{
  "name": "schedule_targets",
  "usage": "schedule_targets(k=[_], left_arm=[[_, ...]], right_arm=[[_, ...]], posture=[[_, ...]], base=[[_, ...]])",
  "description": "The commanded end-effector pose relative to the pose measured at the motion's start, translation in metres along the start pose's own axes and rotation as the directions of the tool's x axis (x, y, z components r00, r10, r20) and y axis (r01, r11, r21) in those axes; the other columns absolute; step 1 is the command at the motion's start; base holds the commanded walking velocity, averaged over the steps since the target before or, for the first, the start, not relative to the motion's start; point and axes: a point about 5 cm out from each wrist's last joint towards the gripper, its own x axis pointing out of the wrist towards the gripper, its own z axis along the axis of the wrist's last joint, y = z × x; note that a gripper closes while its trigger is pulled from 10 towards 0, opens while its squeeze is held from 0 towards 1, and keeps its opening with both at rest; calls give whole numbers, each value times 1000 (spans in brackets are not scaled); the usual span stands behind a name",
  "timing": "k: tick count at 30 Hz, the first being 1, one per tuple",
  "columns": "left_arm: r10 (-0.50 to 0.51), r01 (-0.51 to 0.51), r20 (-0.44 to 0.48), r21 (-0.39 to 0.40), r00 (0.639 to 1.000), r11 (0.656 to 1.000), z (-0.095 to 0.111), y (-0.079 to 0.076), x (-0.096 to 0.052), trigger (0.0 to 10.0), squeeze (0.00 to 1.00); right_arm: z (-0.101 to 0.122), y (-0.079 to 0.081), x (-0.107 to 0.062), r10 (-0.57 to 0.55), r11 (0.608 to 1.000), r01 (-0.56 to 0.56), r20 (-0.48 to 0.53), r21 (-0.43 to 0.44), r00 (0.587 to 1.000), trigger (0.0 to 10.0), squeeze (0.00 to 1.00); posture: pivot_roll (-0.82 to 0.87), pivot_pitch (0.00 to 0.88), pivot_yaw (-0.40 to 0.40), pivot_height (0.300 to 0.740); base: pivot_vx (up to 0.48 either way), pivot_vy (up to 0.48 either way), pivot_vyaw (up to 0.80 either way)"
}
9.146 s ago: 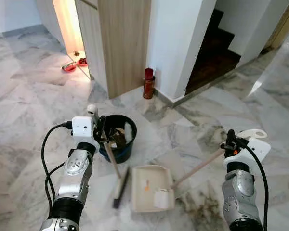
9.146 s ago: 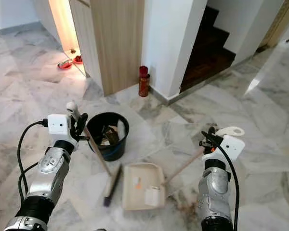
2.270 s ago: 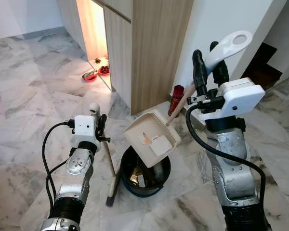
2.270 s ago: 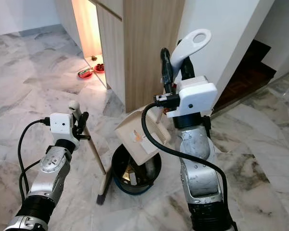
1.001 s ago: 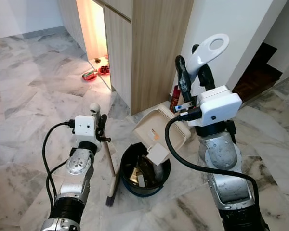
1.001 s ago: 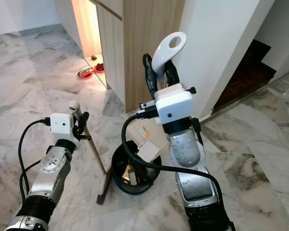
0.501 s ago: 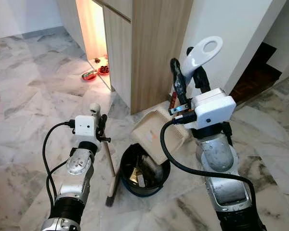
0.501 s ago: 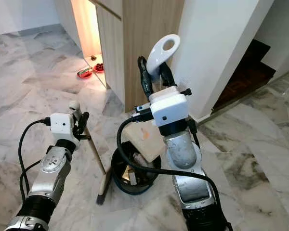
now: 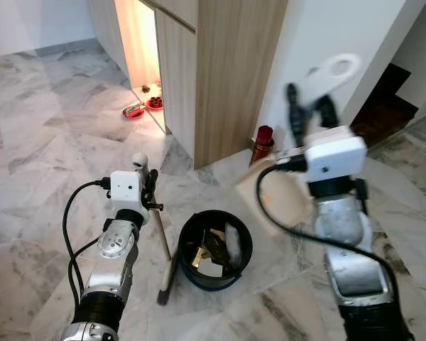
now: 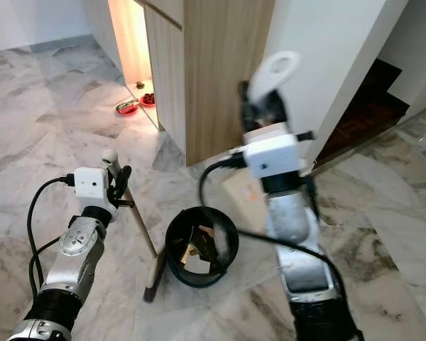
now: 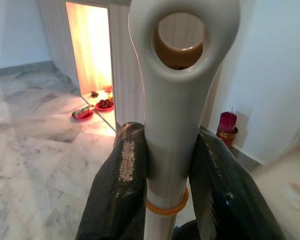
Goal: Sweep floor
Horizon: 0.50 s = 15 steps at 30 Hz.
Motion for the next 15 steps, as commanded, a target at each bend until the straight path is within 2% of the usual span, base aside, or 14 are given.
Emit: schedule_targets(k=[1, 4, 5, 7, 9, 11, 14, 15], left_arm=[[-9, 9, 54, 6, 999, 1000, 10, -1, 2, 10000, 0], [-8, 7, 51, 11, 999, 1000, 9, 1, 1, 10000, 0], [-7, 7, 51, 16, 999, 1000, 9, 2, 1, 10000, 0], [-6, 5, 50, 17, 999, 1000, 9, 3, 1, 10000, 0], [-2, 1, 47, 22, 999, 1000, 9, 6, 0, 10000, 0], [-1, 0, 47, 23, 999, 1000, 8, 6, -1, 10000, 0], [9, -11, 41, 31, 999, 999, 7, 12, -5, 10000, 0], [10, -12, 41, 32, 999, 999, 7, 12, -5, 10000, 0]], right_arm=[[-9, -16, -1, -76, 995, 74, -32, -71, 997, 10000, 0], [-23, -22, -8, -98, 989, 88, -87, -117, 991, 10000, 0], [-33, -25, -13, -123, 987, 107, -134, -121, 983, 10000, 0], [-42, -27, -20, -151, 986, 136, -172, -96, 974, 10000, 0], [-61, -30, -35, -197, 980, 188, -260, -59, 945, 10000, 0], [-65, -30, -38, -207, 978, 200, -281, -52, 937, 10000, 0], [-89, -30, -59, -229, 966, 258, -398, 21, 888, 10000, 0], [-90, -30, -61, -231, 965, 263, -405, 24, 885, 10000, 0]], posture=[[181, 74, -67, 740], [176, 69, -65, 740], [174, 69, -64, 740], [173, 64, -63, 740], [174, 61, -61, 740], [177, 59, -60, 740], [175, 51, -59, 740], [175, 51, -59, 740]], base=[[0, 0, 0], [0, 0, 0], [0, 0, 0], [0, 0, 0], [0, 0, 0], [0, 0, 0], [0, 0, 0], [0, 0, 0]])
